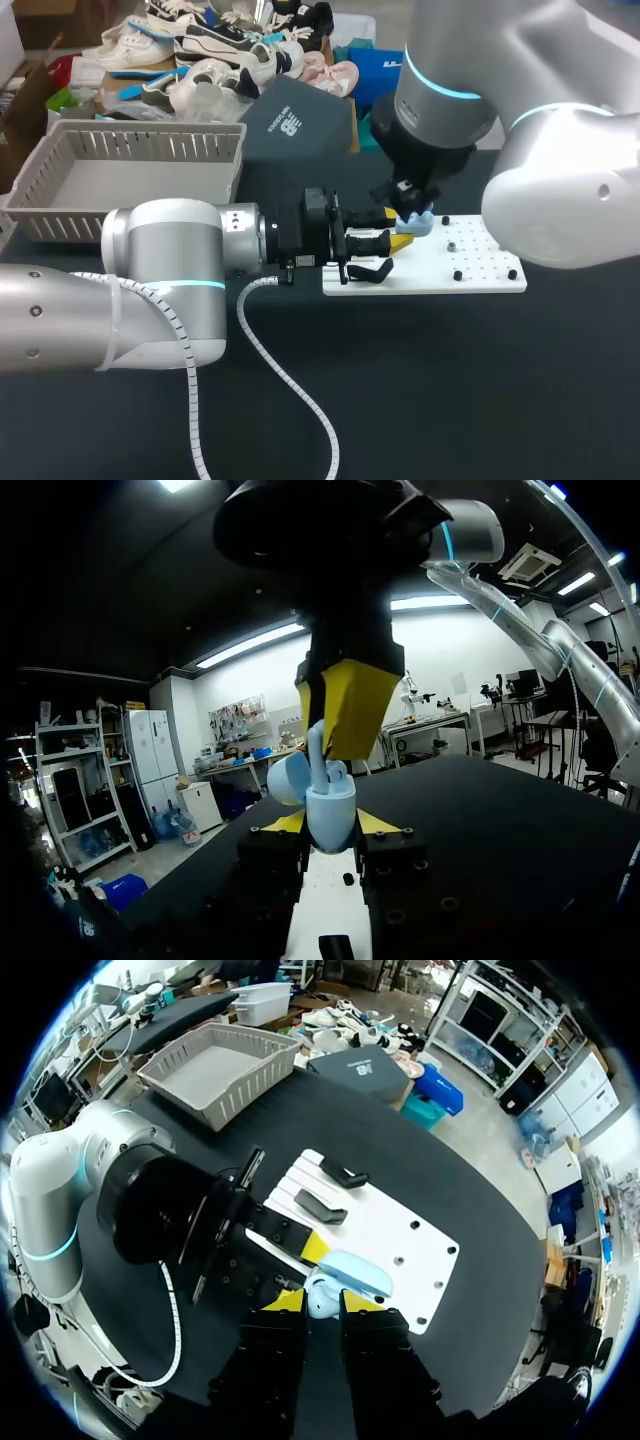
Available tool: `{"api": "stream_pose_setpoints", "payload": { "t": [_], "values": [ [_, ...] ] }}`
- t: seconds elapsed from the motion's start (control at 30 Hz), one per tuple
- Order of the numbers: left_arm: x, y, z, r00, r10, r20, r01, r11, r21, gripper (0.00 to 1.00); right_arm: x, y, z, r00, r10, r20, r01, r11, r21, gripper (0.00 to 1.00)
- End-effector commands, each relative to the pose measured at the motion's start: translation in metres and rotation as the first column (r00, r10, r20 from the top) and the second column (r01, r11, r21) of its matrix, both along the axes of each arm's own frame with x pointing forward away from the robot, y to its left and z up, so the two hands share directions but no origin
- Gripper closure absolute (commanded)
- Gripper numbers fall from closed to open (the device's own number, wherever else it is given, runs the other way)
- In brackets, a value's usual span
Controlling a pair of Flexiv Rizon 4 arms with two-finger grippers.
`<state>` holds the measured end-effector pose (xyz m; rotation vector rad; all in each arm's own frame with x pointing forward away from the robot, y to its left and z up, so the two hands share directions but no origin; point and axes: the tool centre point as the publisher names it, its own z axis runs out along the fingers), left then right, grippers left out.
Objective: Pick up each earbud case from the left stands, insert the matching earbuds, close the lid, and place the case in the box.
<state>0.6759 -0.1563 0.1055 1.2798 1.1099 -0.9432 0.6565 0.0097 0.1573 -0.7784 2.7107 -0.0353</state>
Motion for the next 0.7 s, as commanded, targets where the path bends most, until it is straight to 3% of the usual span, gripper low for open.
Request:
{"api": "stream_pose_setpoints", "payload": {
  "t": [0.03,0.7],
  "values": [
    [-0.0003,0.0000,-0.0008,1.000,0.002,0.002,-0.002,1.000,-0.004,1.00,-0.0001,0.0010,-0.0010,1.000,-0.001,0.004,0.001,1.000,0.000,1.00],
    [-0.0003,0.0000,-0.0008,1.000,0.002,0.002,-0.002,1.000,-0.004,1.00,0.0033,-0.0002,-0.0092,1.000,-0.006,-0.008,0.006,1.000,0.008,1.00]
  ]
}}
